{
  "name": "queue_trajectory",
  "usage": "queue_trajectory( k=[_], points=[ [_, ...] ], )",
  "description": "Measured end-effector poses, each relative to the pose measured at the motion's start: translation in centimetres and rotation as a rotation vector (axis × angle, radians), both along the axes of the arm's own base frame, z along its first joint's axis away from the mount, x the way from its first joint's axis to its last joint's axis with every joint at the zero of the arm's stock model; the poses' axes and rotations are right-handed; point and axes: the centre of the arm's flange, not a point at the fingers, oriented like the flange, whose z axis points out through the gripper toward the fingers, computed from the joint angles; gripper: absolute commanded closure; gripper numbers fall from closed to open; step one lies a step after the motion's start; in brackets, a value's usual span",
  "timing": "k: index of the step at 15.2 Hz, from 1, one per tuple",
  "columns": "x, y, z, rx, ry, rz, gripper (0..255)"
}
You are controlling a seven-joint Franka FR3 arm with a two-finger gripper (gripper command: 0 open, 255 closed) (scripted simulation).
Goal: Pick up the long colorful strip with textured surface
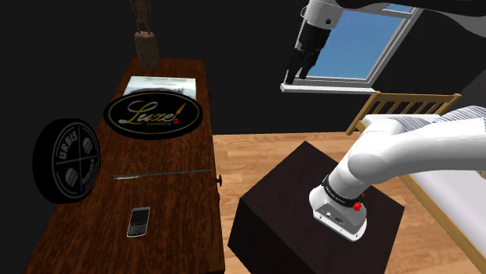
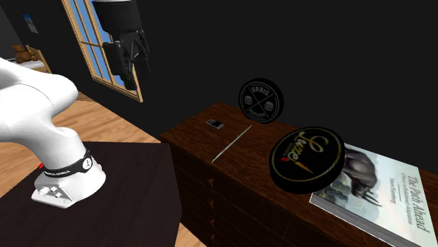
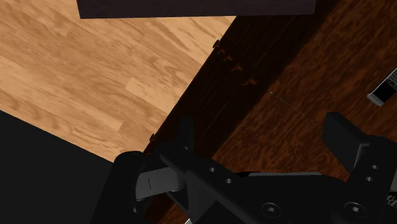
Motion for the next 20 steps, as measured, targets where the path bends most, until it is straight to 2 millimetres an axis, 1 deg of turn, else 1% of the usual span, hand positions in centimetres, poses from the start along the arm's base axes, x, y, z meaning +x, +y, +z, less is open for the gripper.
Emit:
queue_trajectory(
  k=[1,2,3,6,8,10,12,15,16,17,18,19,20],
  points=[
    [0.0,0.0,0.0,0.0,0.0,0.0,0],
    [0.4,0.2,-0.5,0.0,-0.002,0.009,0],
    [0.9,0.4,-1.5,0.0,-0.006,0.024,0],
    [2.7,2.2,-3.9,-0.001,-0.027,0.077,0],
    [3.7,3.4,-5.9,-0.001,-0.041,0.115,0],
    [4.8,4.3,-7.7,-0.001,-0.055,0.153,0],
    [6.1,5.4,-9.8,-0.002,-0.069,0.192,0],
    [7.7,7.5,-12.2,-0.002,-0.091,0.25,0],
    [8.7,8.3,-13.0,-0.002,-0.1,0.269,0],
    [9.5,8.6,-14.2,-0.002,-0.106,0.288,0],
    [10.0,9.4,-15.4,-0.002,-0.112,0.307,0],
    [10.5,9.8,-16.3,-0.003,-0.12,0.326,0],
    [10.6,10.7,-17.3,-0.003,-0.127,0.346,0]
  ],
)
